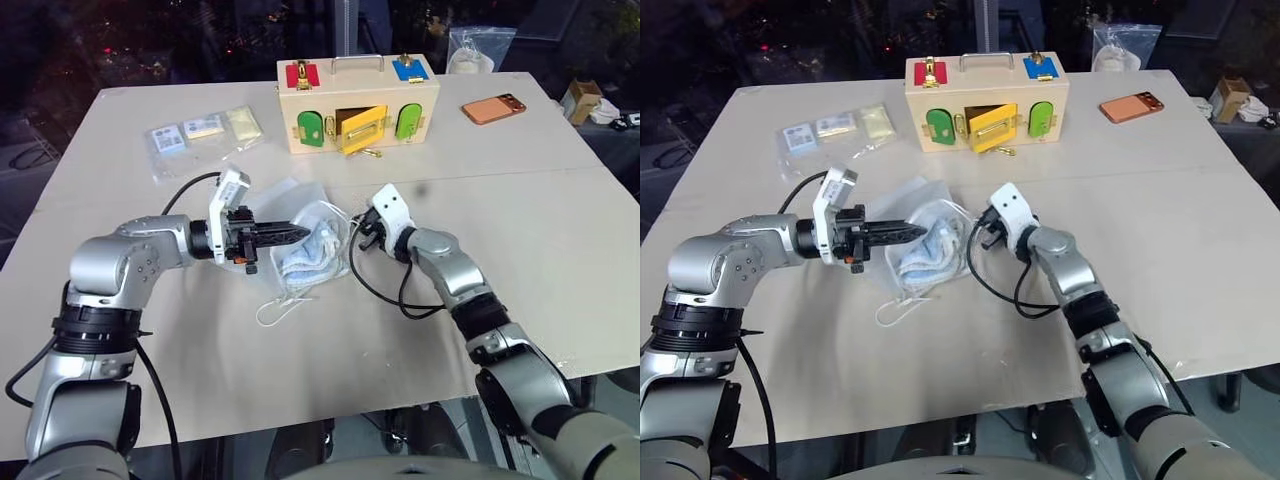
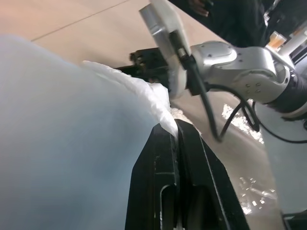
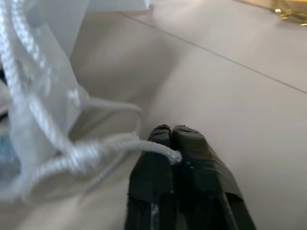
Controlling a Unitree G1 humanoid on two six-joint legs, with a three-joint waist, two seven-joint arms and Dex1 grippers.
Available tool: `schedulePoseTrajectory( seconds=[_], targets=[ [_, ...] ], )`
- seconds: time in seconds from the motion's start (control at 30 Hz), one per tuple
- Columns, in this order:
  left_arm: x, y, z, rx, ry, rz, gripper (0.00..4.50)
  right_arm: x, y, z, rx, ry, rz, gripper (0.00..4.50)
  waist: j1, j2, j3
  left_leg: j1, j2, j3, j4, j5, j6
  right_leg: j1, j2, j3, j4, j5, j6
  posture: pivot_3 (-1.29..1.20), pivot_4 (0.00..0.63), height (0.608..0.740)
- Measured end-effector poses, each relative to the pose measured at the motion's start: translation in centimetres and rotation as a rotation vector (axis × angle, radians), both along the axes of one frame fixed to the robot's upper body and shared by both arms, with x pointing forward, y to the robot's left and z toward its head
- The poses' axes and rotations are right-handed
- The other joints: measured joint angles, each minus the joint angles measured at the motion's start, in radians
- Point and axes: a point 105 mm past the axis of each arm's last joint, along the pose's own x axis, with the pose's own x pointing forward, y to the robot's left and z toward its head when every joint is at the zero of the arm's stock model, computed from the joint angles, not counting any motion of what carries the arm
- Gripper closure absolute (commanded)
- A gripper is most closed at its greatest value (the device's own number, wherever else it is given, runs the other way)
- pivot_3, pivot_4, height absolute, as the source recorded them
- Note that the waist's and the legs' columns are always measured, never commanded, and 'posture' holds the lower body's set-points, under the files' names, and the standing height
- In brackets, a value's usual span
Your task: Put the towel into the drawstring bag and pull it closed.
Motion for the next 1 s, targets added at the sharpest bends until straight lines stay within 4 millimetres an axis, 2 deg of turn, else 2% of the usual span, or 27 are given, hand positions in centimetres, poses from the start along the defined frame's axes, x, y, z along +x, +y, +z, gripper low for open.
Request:
schedulePoseTrajectory(
  seconds=[0.1, 0.17, 0.2, 0.3, 0.43, 0.5, 0.7, 0.8, 0.93, 1.0],
  targets=[
    [0.9, 0.1, 0.2, -0.009, -0.047, 0.017, 4.5, -0.7, -2.2, 0.6, -0.004, -0.019, -0.045, 4.42, 0.009, 0.0, 0.0, 0.0, 0.0, -0.001, 0.0, 0.0, 0.0, 0.0, 0.0, -0.001, 0.001, 0.0, 0.0, 0.0, 0.15, 0.74],
    [0.9, -0.1, 0.6, -0.018, -0.074, -0.01, 4.5, -1.2, -2.8, 1.0, 0.011, -0.02, -0.067, 4.42, 0.007, 0.0, 0.0, 0.0, 0.0, 0.0, 0.0, 0.0, 0.0, 0.0, 0.001, 0.0, 0.001, 0.0, 0.0, 0.0, 0.15, 0.74],
    [0.7, -0.2, 0.6, -0.018, -0.082, -0.027, 4.23, -1.5, -3.0, 1.2, 0.018, -0.019, -0.075, 4.48, 0.004, 0.0, 0.0, 0.001, 0.0, 0.0, 0.0, 0.0, 0.0, 0.0, 0.001, 0.001, 0.002, 0.0, 0.0, 0.0, 0.15, 0.74],
    [0.0, 0.1, 0.6, 0.0, -0.086, -0.059, 3.16, -2.2, -3.3, 1.9, 0.038, -0.012, -0.085, 4.5, -0.003, 0.0, 0.0, 0.001, 0.002, 0.0, 0.0, 0.0, 0.0, 0.0, 0.003, 0.001, 0.002, 0.0, 0.0, 0.0, 0.15, 0.74],
    [0.0, 1.2, 0.5, 0.001, -0.126, 0.017, 1.21, -2.7, -3.4, 2.4, 0.051, -0.008, -0.088, 4.5, 0.001, 0.0, 0.0, 0.001, 0.002, -0.001, 0.0, 0.0, 0.0, 0.0, 0.002, 0.0, 0.002, 0.0, 0.0, 0.0, 0.15, 0.74],
    [0.3, 1.4, 0.6, -0.005, -0.134, 0.047, 0.4, -2.8, -3.2, 2.4, 0.057, -0.006, -0.081, 4.5, 0.005, 0.0, 0.0, 0.001, 0.001, 0.0, 0.001, 0.0, 0.0, 0.0, 0.002, 0.0, 0.002, 0.0, 0.0, 0.0, 0.15, 0.74],
    [-0.7, 2.3, 0.6, -0.044, -0.118, 0.089, 0.4, -3.2, -2.5, 2.4, 0.095, 0.025, -0.014, 4.5, 0.006, -0.001, 0.0, 0.001, 0.001, 0.0, 0.001, 0.0, 0.0, 0.0, 0.002, 0.001, 0.002, 0.0, 0.0, 0.0, 0.15, 0.74],
    [-1.8, 2.7, 0.6, -0.047, -0.105, 0.086, 0.36, -3.4, -2.6, 2.2, 0.098, 0.06, 0.014, 3.67, 0.004, -0.001, 0.0, 0.001, 0.002, 0.0, 0.001, 0.0, 0.0, 0.0, 0.002, 0.001, 0.002, 0.0, 0.0, 0.0, 0.15, 0.74],
    [-3.9, 3.9, -1.0, -0.032, -0.061, 0.119, 0.36, -3.7, -2.1, 2.1, 0.127, 0.119, 0.03, 1.94, 0.001, 0.0, 0.0, 0.002, 0.002, -0.001, 0.0, 0.0, 0.0, 0.0, 0.002, 0.002, 0.002, 0.0, 0.0, 0.0, 0.15, 0.74],
    [-4.2, 4.1, -1.5, -0.027, -0.047, 0.137, 0.36, -3.8, -1.7, 2.0, 0.145, 0.136, 0.033, 1.94, 0.005, 0.0, -0.001, 0.002, 0.002, -0.001, 0.0, 0.0, 0.0, 0.0, 0.002, 0.0, 0.002, 0.0, 0.0, 0.0, 0.15, 0.74]
  ],
)
